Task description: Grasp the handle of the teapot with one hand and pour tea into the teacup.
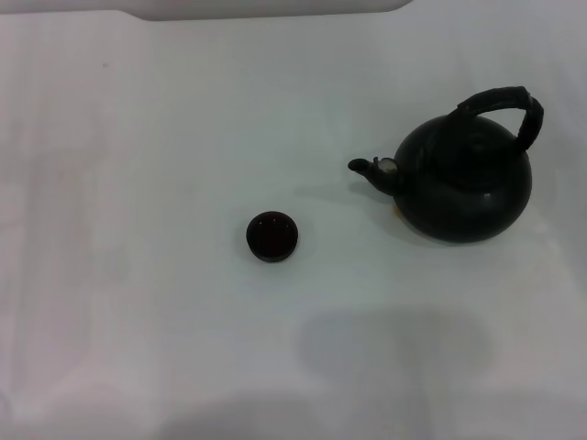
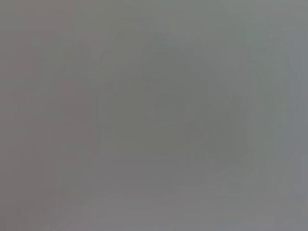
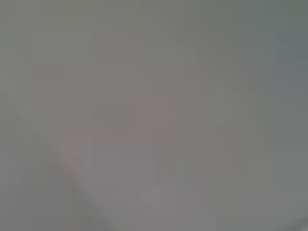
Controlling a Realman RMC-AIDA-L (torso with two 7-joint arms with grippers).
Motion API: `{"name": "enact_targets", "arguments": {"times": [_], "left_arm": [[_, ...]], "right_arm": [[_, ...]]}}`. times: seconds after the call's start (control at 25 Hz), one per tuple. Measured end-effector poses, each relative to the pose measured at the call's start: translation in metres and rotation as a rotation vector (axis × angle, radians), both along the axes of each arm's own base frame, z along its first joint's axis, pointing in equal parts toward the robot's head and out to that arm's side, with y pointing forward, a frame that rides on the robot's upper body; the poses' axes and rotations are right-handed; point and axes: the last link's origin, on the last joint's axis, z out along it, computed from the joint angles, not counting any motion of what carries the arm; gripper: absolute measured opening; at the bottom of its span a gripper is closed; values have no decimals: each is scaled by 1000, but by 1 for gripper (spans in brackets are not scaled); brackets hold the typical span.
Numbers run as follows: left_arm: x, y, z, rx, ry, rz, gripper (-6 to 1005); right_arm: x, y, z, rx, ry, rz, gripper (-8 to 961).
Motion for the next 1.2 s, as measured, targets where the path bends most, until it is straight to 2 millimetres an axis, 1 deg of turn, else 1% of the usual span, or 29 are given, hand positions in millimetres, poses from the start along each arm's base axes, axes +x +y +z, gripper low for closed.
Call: {"name": "enact_targets", "arguments": {"times": [0.08,0.28,0.44,0.6,0.76,1.0,1.2], "left_arm": [[0,0,1,1,0,1,877],[0,0,1,3,0,1,876],[0,1,1,3,0,-1,876],[0,3,1,-3,-2,2,877],[1,5,-1,-16,6,0,877],[-3,8,-11,-83,-1,31,877],[1,11,-19,-139,18,15,877]], "right_arm": [[0,-2,0,65,-146,9,651],[-1,0,-12,147,-445,21,651],[-1,5,-19,156,-564,11,651],[9,11,-20,135,-633,-51,650],[19,17,-10,165,-626,-148,649],[19,23,3,222,-625,-167,646],[15,31,7,247,-624,-159,643]]}}
